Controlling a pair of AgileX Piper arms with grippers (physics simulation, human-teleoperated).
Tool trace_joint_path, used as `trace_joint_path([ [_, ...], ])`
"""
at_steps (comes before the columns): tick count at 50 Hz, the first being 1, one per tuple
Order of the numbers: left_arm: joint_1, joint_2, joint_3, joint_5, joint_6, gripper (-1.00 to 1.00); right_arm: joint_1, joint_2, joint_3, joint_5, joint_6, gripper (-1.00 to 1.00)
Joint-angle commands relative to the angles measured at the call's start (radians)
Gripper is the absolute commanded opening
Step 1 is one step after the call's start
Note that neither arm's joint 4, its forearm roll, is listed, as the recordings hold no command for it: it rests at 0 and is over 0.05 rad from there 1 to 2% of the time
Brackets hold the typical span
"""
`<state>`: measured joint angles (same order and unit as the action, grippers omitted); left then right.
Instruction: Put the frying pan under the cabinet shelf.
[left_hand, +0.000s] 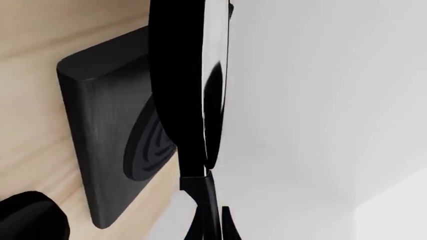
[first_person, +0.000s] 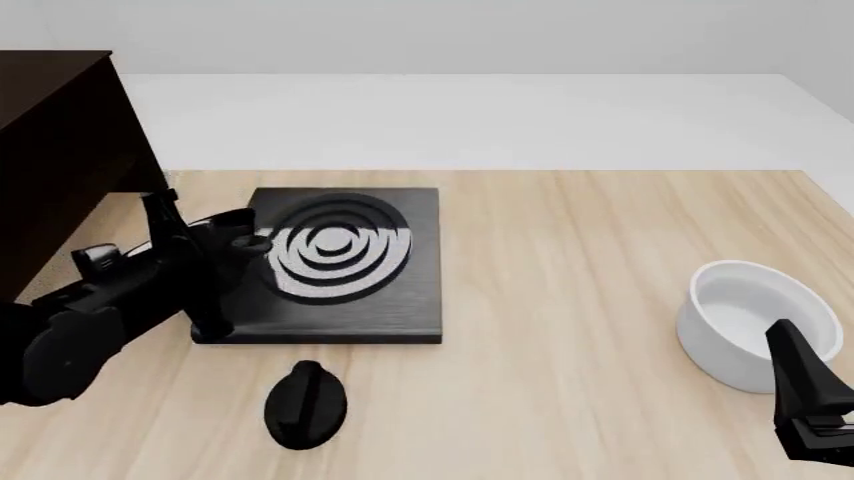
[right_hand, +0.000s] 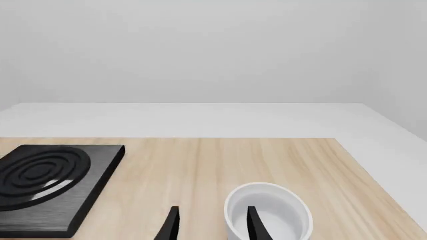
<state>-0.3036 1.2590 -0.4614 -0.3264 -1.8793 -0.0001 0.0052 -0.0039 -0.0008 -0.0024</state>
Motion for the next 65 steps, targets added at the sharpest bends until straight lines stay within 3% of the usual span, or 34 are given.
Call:
trace_joint_path([
  [1, 0.066, 0.014, 0.022, -0.086, -0.004, -1.0, 0.0, 0.0, 0.0, 0.0, 0.0, 1.0],
  [11, 0.12, 0.031, 0.049, -0.136, -0.014, -1.0, 0.0, 0.0, 0.0, 0.0, 0.0, 1.0],
  [27, 0.134, 0.136, 0.055, -0.258, -0.058, -1.0, 0.0, 0.0, 0.0, 0.0, 0.0, 1.0],
  [43, 0.168, 0.316, -0.004, -0.367, -0.063, -1.0, 0.0, 0.0, 0.0, 0.0, 0.0, 1.0],
  [65, 0.229, 0.432, -0.063, -0.407, -0.074, -1.0, 0.0, 0.0, 0.0, 0.0, 0.0, 1.0],
])
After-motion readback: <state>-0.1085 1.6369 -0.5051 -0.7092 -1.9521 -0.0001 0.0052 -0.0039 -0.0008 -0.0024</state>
